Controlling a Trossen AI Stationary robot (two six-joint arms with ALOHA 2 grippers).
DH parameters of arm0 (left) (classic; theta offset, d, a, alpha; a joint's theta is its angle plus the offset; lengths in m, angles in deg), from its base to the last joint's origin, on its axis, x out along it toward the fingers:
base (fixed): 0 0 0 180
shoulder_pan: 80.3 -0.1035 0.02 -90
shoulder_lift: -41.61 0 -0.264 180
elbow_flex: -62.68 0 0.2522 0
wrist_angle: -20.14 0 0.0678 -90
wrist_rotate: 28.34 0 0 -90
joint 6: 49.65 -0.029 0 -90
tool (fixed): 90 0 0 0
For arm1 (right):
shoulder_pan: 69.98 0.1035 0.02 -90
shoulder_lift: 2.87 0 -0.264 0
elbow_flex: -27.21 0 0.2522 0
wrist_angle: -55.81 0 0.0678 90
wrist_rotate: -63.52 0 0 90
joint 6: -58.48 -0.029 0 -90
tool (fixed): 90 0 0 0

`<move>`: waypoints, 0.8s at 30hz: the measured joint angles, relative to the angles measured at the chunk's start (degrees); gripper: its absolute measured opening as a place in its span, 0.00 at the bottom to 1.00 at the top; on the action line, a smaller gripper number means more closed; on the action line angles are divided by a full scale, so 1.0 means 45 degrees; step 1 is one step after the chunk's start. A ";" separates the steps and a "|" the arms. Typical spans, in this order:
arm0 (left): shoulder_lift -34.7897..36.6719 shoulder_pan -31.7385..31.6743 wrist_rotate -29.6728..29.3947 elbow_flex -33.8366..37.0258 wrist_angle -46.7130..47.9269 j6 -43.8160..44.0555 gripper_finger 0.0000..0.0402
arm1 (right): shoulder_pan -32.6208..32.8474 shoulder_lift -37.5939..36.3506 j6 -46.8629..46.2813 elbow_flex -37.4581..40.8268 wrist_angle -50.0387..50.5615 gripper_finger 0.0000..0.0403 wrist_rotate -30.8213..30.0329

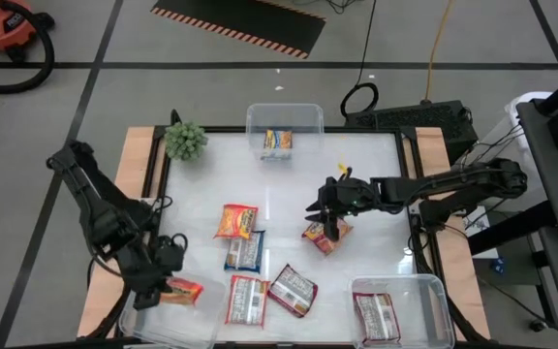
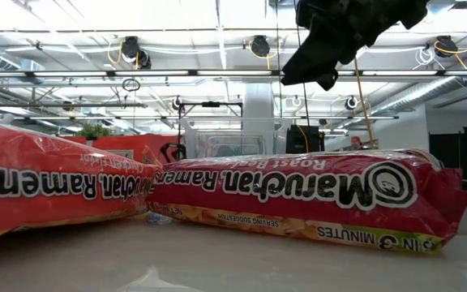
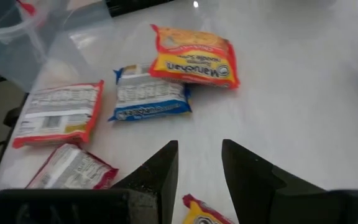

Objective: Sort Maruchan noodles
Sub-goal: Put the top orange noodle pack into the left transparent bin

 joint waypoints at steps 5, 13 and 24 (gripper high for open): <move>-0.0760 0.0325 0.0411 0.0000 -0.0007 0.0576 0.34 | 0.0123 0.0000 0.0015 0.0000 -0.0013 0.29 -0.0024; -0.1233 0.0816 0.0468 0.0001 -0.0024 0.2294 0.34 | 0.0128 0.0000 0.0029 0.0000 -0.0010 0.29 -0.0044; -0.1241 0.1476 0.0359 0.0003 -0.0269 0.3641 0.34 | 0.0128 0.0000 0.0092 0.0000 -0.0303 0.29 -0.0068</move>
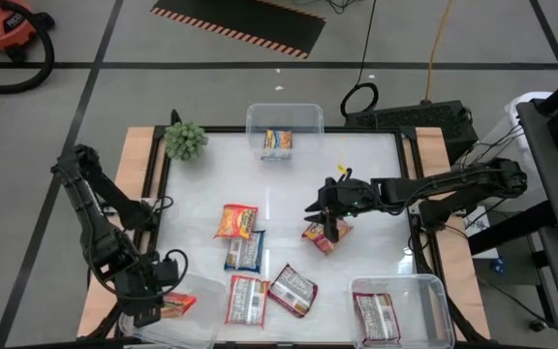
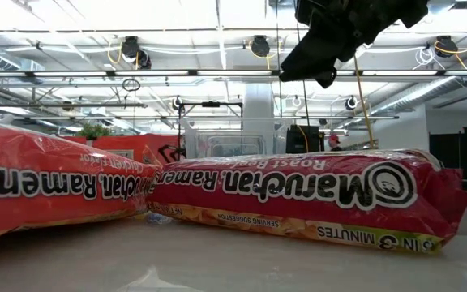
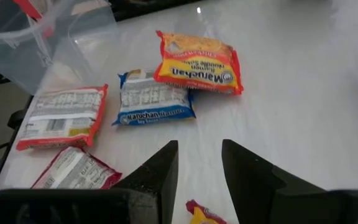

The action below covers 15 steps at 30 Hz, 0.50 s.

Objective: Sort Maruchan noodles
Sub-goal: Put the top orange noodle pack into the left transparent bin, then put the top red noodle pack into the right transparent bin

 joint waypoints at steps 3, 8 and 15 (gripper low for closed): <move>0.0000 0.0046 -0.0474 0.0002 0.0005 0.0040 0.35 | 0.0000 0.0000 0.0176 0.0000 -0.0369 0.29 0.0005; 0.0000 0.0046 -0.0666 -0.0003 0.0002 0.0035 0.44 | 0.0000 0.0000 0.0340 0.0000 -0.0634 0.29 0.0005; 0.0005 -0.0084 0.0515 0.0002 0.0066 0.0061 0.54 | 0.0000 0.0000 0.0389 0.0000 -0.0859 0.29 0.0005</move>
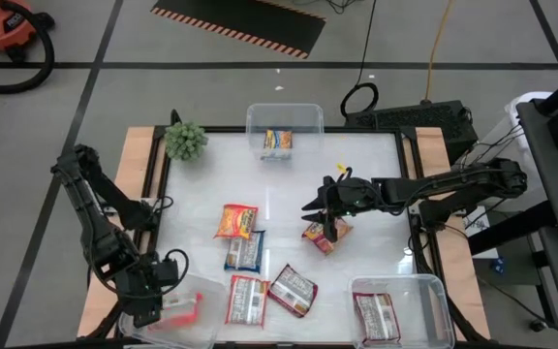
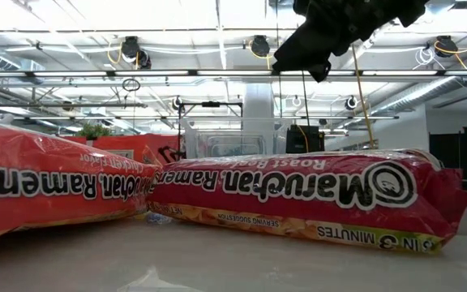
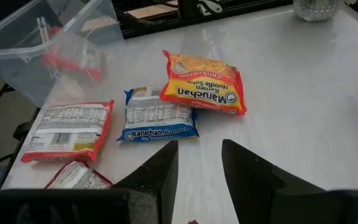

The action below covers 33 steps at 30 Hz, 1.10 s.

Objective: Sort Maruchan noodles
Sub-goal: Put the top red noodle pack into the right transparent bin

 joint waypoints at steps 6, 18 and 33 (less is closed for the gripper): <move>0.0063 -0.0595 0.1689 0.0000 0.0021 -0.0023 0.54 | 0.0000 0.0000 -0.0001 0.0000 -0.0217 0.29 -0.0014; 0.0170 -0.2713 0.1042 0.0000 0.0030 -0.5291 0.54 | 0.0000 0.0000 0.0065 0.0000 -0.0279 0.29 -0.0615; 0.0165 -0.4816 -0.8415 0.0005 0.0861 -1.0261 0.54 | 0.0018 0.2300 -0.0435 0.0000 -0.3384 0.29 -0.1687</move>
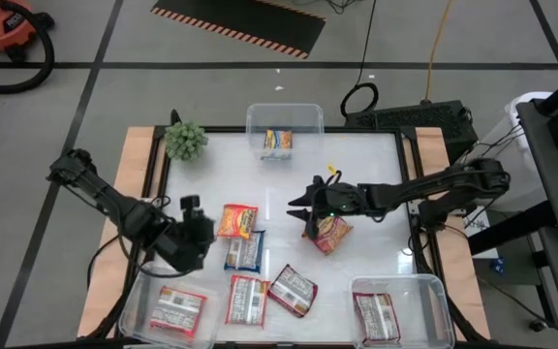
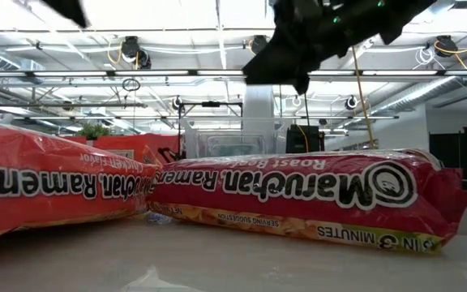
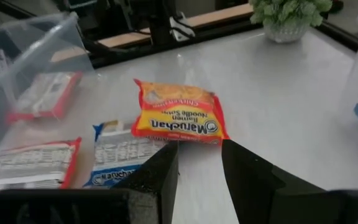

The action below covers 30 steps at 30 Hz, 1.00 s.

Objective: Sort Maruchan noodles
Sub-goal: Put the top red noodle pack into the right transparent bin

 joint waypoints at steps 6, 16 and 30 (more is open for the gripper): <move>0.0000 -0.1030 -0.1108 0.0000 -0.1078 -0.2418 0.54 | -0.0571 0.1023 0.0338 -0.0123 -0.0578 0.29 0.0011; 0.0000 -0.2506 0.0407 0.2649 -0.6506 -0.5558 0.54 | -0.0001 0.0539 0.0363 -0.1464 0.1635 0.32 -0.0466; -0.0002 -0.3393 0.1675 0.4172 -0.9257 -0.6514 0.54 | 0.1404 -0.0350 -0.2324 -0.2554 1.1387 0.34 -0.3300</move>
